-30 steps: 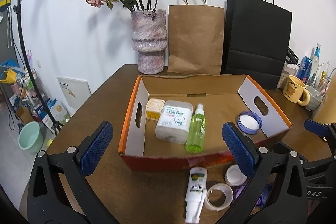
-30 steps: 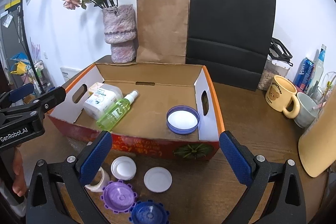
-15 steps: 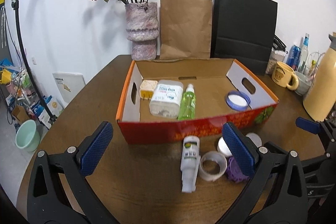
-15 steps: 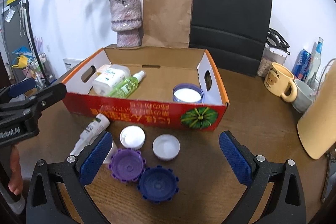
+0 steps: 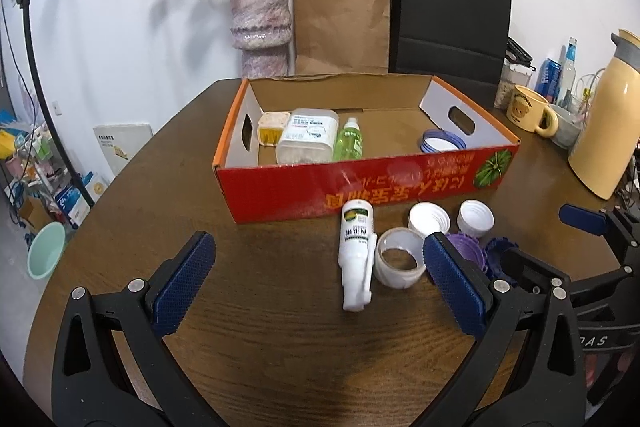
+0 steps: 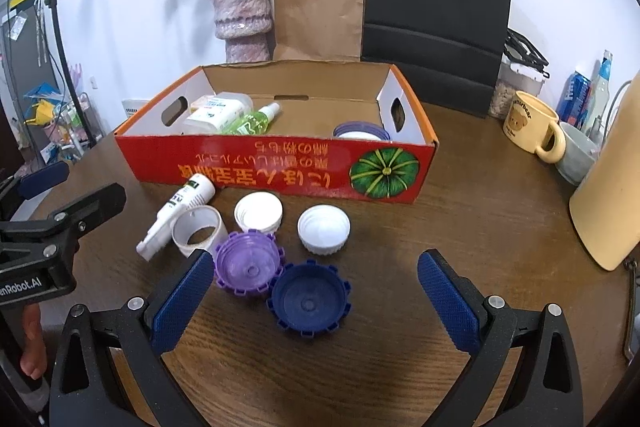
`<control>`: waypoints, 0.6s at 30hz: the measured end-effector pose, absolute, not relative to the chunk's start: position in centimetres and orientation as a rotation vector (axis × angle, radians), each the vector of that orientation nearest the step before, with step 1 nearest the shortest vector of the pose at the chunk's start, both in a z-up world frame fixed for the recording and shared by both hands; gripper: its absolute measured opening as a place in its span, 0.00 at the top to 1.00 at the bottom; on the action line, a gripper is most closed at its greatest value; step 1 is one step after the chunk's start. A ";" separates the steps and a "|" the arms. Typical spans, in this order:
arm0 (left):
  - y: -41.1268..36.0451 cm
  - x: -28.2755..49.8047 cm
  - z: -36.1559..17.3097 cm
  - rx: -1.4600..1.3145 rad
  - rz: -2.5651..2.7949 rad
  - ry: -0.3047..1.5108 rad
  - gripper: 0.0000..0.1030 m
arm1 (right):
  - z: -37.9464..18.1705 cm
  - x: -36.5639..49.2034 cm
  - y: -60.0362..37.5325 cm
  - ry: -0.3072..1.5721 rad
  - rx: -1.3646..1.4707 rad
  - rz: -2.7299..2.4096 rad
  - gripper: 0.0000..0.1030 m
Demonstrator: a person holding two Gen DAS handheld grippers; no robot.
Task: Organize rigid objects
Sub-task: 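Withdraw both tools from the box back over the table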
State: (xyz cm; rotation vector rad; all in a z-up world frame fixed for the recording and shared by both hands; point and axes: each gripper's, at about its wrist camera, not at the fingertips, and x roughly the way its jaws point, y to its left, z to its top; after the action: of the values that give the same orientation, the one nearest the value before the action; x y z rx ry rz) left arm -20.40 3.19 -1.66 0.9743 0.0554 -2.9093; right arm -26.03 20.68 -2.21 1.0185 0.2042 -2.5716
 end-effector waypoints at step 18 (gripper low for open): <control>2.9 -19.6 -3.6 1.032 -2.905 0.036 0.00 | -5.2 -24.9 21.3 0.276 1.101 -2.541 0.00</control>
State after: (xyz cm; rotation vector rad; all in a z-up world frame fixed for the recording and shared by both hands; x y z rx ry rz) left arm -19.59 2.91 -3.57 1.0316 0.0363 -2.9050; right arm -24.95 21.33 -5.18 1.1011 0.2761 -2.5409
